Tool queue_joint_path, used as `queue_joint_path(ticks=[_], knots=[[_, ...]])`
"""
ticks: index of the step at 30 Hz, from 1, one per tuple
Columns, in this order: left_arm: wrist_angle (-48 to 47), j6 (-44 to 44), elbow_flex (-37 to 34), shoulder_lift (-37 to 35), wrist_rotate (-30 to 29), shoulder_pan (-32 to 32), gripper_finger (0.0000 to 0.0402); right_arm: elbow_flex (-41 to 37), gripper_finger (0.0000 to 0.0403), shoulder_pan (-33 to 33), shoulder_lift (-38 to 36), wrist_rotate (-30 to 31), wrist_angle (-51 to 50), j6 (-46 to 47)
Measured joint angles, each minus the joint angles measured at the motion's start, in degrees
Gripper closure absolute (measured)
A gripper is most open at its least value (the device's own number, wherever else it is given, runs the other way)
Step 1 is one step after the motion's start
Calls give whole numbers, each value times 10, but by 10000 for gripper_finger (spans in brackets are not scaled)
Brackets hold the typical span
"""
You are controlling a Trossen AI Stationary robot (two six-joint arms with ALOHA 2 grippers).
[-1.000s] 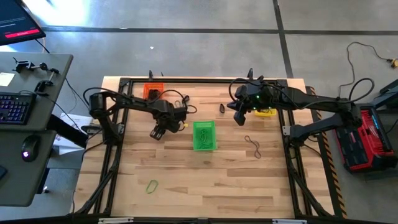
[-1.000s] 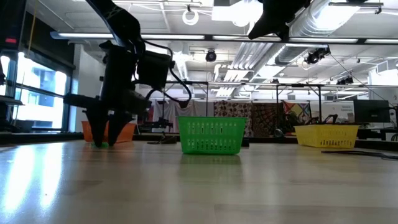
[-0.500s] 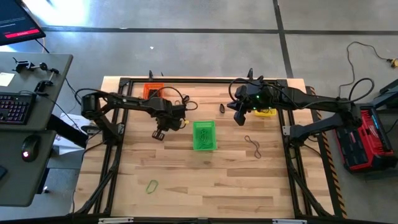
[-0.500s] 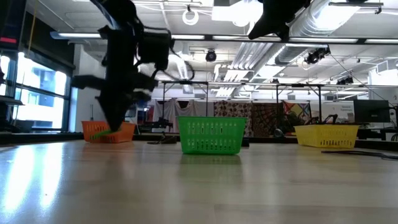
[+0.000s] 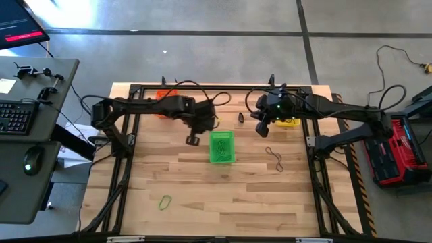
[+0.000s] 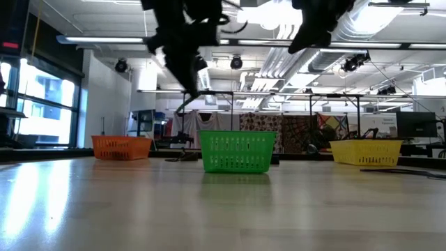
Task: Sort rubber bands into baskets
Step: Put the green rubber band into the green bin
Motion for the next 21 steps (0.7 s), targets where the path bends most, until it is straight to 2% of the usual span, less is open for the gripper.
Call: queue_joint_path(ticks=[11, 21], knots=[[0, -99, 158, 123, 24, -51, 401, 0, 403, -82, -52, -39, -18, -64], [-3, -123, 181, 209, 54, -75, 401, 0, 403, -128, -70, -83, -71, -110]])
